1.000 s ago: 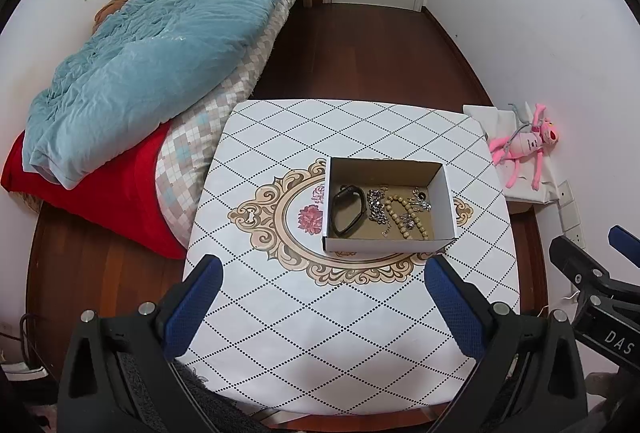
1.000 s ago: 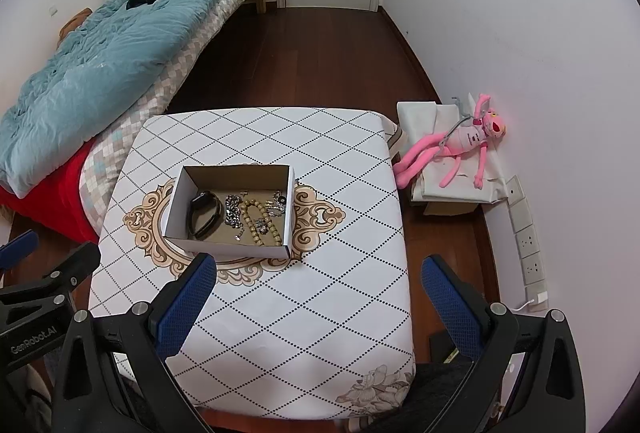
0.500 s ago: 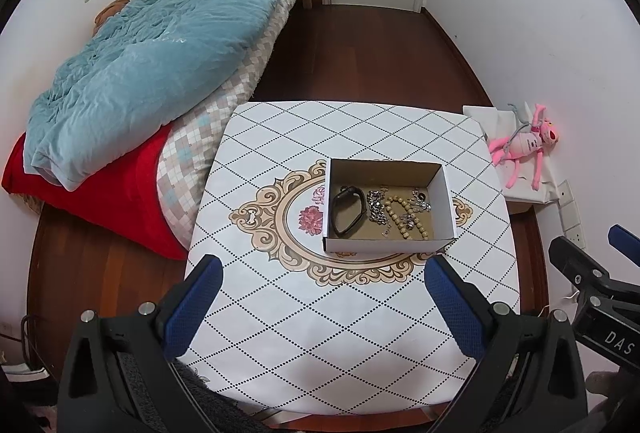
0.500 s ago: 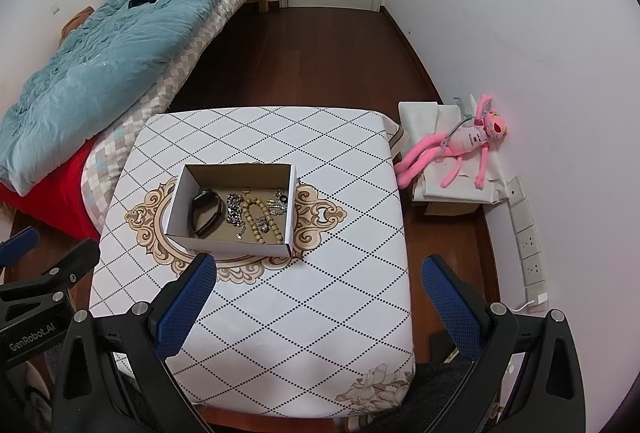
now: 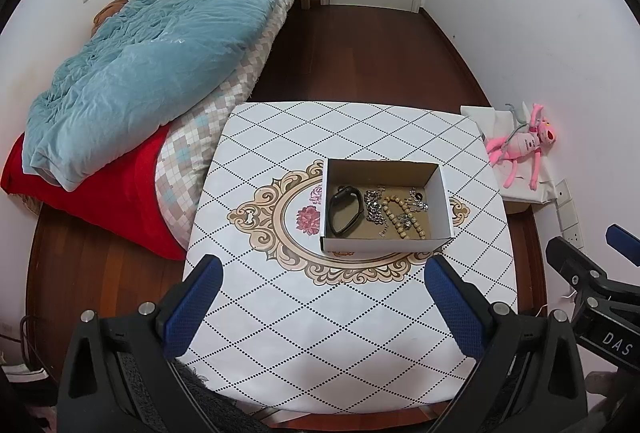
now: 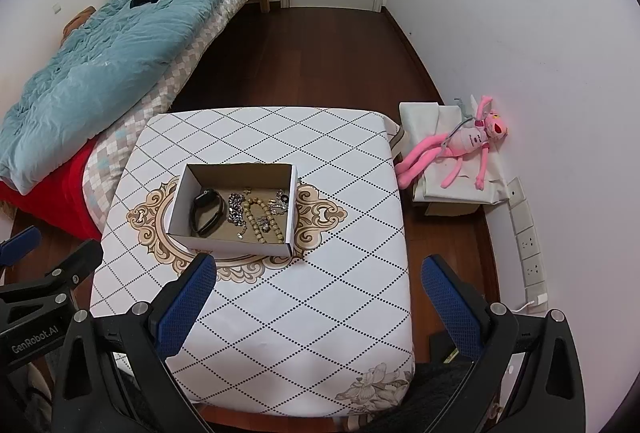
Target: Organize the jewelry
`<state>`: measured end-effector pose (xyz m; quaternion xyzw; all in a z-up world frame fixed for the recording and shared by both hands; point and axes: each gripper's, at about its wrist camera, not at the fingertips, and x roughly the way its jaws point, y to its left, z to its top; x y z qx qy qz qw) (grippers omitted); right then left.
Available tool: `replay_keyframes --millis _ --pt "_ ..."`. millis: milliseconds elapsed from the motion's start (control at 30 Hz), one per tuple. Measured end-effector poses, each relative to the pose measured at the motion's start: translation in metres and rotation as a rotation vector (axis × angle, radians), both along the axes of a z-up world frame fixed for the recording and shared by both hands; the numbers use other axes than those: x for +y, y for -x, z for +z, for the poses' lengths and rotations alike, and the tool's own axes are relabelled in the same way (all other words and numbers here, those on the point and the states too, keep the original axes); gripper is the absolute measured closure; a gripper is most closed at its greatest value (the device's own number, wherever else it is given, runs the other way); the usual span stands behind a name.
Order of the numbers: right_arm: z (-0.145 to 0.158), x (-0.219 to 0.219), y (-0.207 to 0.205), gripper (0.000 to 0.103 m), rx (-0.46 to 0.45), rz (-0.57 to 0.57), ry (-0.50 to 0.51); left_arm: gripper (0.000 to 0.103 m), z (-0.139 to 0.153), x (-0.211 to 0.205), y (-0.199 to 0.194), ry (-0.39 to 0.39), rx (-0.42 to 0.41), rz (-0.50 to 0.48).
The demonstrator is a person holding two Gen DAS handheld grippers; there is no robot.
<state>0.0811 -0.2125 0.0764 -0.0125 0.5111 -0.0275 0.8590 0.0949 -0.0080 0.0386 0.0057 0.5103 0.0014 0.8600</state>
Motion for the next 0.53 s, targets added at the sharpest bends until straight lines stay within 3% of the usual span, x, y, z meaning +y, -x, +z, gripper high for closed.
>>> replay_keyframes --millis 533 --pt "-0.0009 -0.0005 0.0012 0.0 0.004 0.003 0.002 0.0 0.0022 0.0002 0.0025 0.008 -0.013 0.002"
